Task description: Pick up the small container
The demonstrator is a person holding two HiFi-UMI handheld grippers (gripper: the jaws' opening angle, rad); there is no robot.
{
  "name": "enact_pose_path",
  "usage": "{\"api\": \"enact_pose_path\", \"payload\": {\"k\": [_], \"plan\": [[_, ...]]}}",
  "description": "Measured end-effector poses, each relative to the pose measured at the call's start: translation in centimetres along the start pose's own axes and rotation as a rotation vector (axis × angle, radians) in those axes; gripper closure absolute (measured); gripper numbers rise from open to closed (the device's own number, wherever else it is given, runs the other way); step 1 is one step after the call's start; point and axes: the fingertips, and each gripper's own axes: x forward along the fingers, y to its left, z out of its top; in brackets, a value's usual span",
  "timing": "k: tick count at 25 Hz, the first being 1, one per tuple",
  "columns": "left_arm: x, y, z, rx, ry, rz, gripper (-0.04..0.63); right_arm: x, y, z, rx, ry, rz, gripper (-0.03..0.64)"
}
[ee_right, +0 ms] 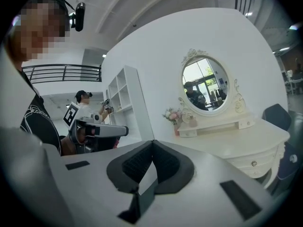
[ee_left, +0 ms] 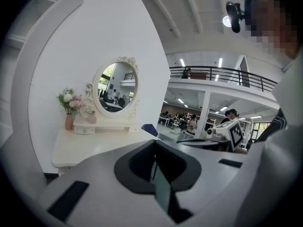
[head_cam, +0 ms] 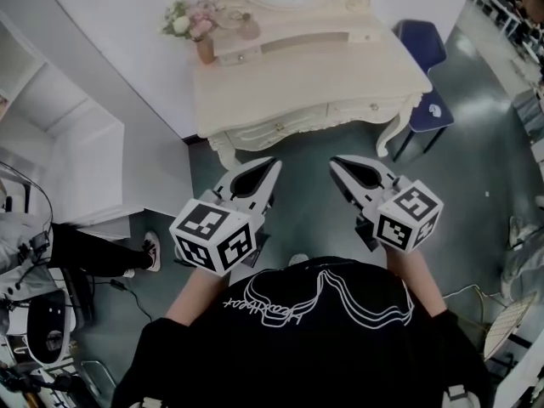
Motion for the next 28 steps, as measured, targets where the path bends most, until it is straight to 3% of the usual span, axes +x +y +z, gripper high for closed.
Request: {"api": "enact_pose_path", "payload": {"k": [10,17,28], "plan": [[-2.1,3.1,1.2,-0.001,-0.031,0.039,0.592,3.4,1.6,1.9,-0.045,-0.016,0.031,0.615],[0.2,6.4,2.0,-0.005,-0.034,0.059,0.592,7.0,-1.2,2.7,-0.042,-0.012,0.061,0.615],[10.0,15.6,3.5,-0.048,0.011,0.122,0.593,15.1,-12.3,4.4,-0.013,0.015,0.096,0.615]]}}
